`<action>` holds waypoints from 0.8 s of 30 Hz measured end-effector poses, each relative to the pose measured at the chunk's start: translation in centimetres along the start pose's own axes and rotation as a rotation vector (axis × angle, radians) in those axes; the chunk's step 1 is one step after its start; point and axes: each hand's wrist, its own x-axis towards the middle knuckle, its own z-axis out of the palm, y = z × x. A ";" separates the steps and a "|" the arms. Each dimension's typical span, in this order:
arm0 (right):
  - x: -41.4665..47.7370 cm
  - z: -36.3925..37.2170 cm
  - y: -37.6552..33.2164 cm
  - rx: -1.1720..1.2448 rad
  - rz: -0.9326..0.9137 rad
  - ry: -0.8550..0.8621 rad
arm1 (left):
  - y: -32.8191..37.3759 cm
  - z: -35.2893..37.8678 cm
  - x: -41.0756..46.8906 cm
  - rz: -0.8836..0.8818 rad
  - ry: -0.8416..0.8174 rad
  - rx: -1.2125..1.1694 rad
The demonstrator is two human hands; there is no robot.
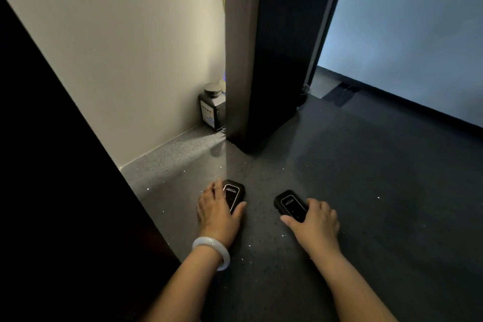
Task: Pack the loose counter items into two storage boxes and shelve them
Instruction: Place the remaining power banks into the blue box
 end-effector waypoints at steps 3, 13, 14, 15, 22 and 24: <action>0.5 -0.2 -0.2 -0.016 0.013 -0.018 | 1.7 -0.9 0.8 -0.113 -0.038 0.081; -3.4 -0.9 2.5 0.313 0.076 -0.055 | 4.7 -0.2 -2.0 -0.023 -0.293 -0.128; -4.0 -1.1 3.1 0.361 0.116 -0.061 | 5.0 0.1 -2.6 0.005 -0.304 -0.167; -4.6 -1.4 3.9 0.411 0.160 -0.060 | 5.5 0.4 -3.3 0.010 -0.331 -0.230; -11.5 -5.7 12.0 0.674 0.408 0.115 | 10.9 4.5 -10.4 0.009 -0.784 -0.616; -14.1 -7.7 14.8 0.735 0.476 0.211 | 13.0 5.7 -13.5 0.056 -0.879 -0.620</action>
